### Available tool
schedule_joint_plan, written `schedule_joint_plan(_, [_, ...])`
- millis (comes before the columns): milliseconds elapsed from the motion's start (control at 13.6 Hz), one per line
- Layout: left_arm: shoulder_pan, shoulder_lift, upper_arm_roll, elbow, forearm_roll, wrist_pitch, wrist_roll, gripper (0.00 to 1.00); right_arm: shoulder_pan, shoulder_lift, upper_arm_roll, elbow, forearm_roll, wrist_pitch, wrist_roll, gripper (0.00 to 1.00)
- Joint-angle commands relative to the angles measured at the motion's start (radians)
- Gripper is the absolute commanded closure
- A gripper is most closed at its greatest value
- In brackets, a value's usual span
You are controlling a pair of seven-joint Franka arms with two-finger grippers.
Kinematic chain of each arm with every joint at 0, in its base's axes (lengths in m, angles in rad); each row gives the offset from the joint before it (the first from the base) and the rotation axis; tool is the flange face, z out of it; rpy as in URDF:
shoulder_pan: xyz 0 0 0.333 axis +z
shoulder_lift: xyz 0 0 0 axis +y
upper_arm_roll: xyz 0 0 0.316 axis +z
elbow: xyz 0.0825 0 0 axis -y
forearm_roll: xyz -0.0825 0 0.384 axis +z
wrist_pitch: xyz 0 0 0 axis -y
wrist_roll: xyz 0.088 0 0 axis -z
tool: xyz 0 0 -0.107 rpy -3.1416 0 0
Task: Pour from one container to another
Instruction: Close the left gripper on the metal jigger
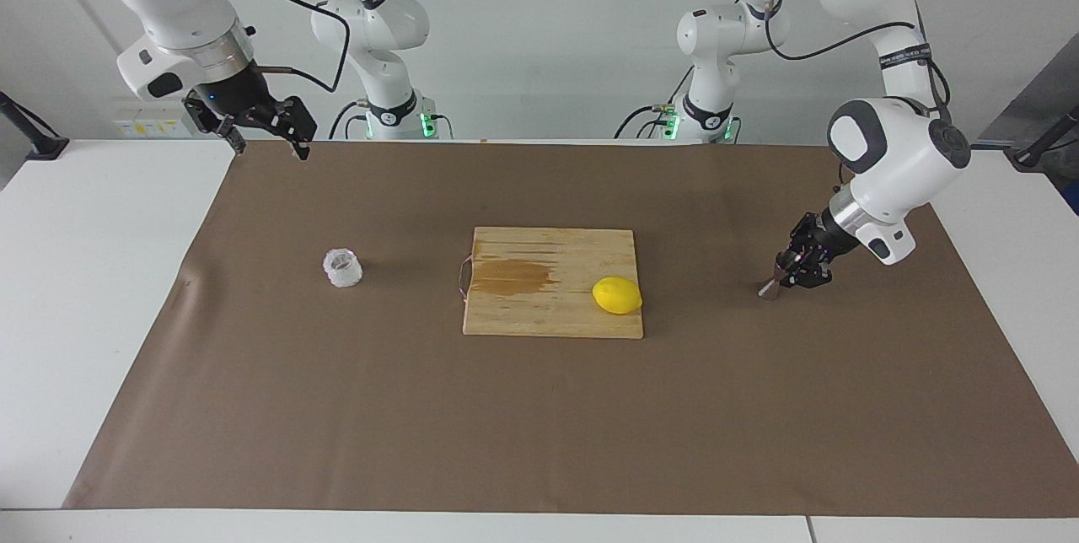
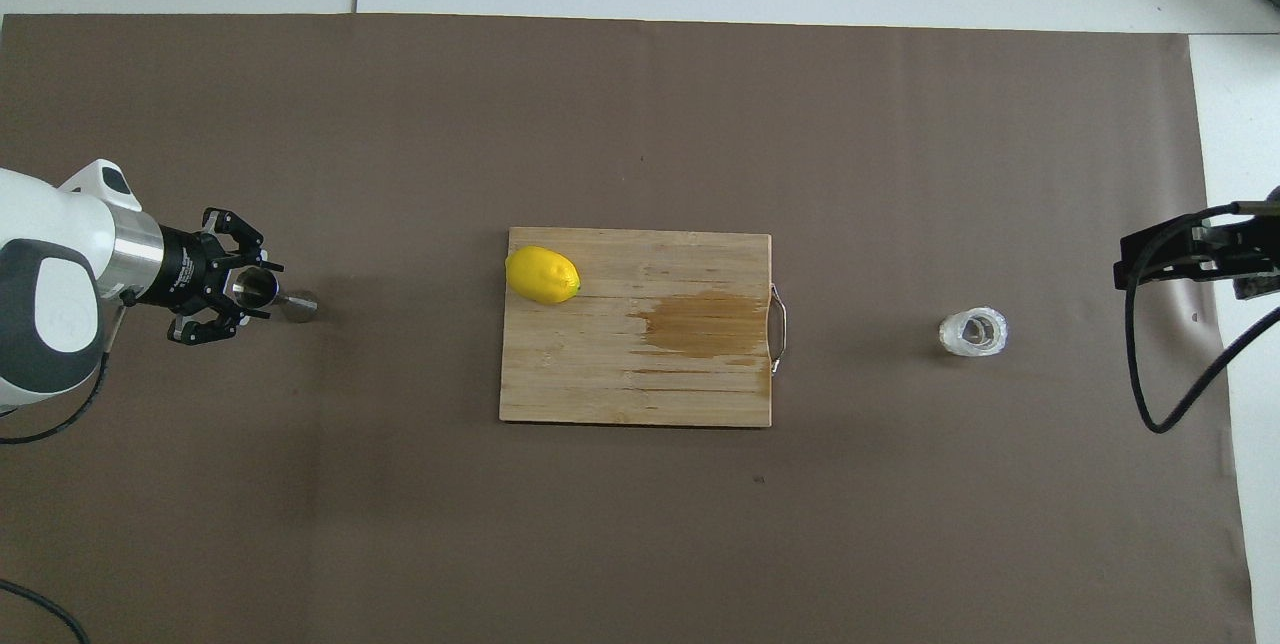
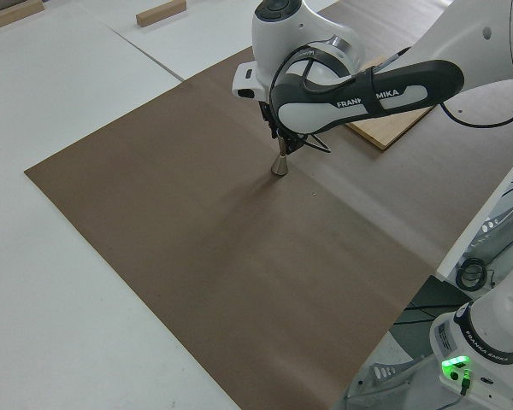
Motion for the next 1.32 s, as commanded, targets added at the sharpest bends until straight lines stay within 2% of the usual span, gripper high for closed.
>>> schedule_joint_plan(0, [-0.005,-0.032,0.011,-0.026,-0.016,-0.018,0.004,0.44,0.004,-0.021,-0.009,-0.024,0.002,0.004,-0.018,0.00])
schedule_joint_plan(221, [-0.002,-0.032,0.011,-0.023,-0.015,-0.019,0.007,0.47,0.004,-0.021,-0.009,-0.024,0.002,0.002,-0.018,0.00])
schedule_joint_plan(368, [-0.002,-0.032,0.011,-0.021,-0.015,-0.019,0.008,0.73,0.004,-0.021,-0.009,-0.024,0.002,0.002,-0.018,0.00])
schedule_joint_plan(515, [-0.002,-0.032,0.011,-0.021,-0.015,-0.018,0.010,0.94,0.004,-0.021,-0.009,-0.024,0.002,0.002,-0.018,0.00])
schedule_joint_plan(662, [-0.002,-0.031,0.011,-0.015,-0.015,-0.021,0.008,0.96,0.004,-0.021,-0.009,-0.024,0.002,0.002,-0.018,0.00])
schedule_joint_plan(809, [-0.010,-0.026,0.011,0.035,-0.013,-0.074,0.005,1.00,0.004,-0.021,-0.009,-0.024,0.002,0.002,-0.018,0.00])
schedule_joint_plan(956, [-0.018,-0.026,0.010,0.096,-0.011,-0.131,-0.001,1.00,0.004,-0.021,-0.009,-0.024,0.002,0.002,-0.018,0.00])
schedule_joint_plan(1103, [-0.051,-0.015,0.007,0.176,-0.011,-0.209,-0.031,1.00,0.004,-0.021,-0.009,-0.024,0.002,0.002,-0.018,0.00])
schedule_joint_plan(1250, [-0.117,-0.012,0.007,0.241,-0.010,-0.248,-0.140,1.00,0.004,-0.021,-0.009,-0.024,0.002,0.002,-0.018,0.00])
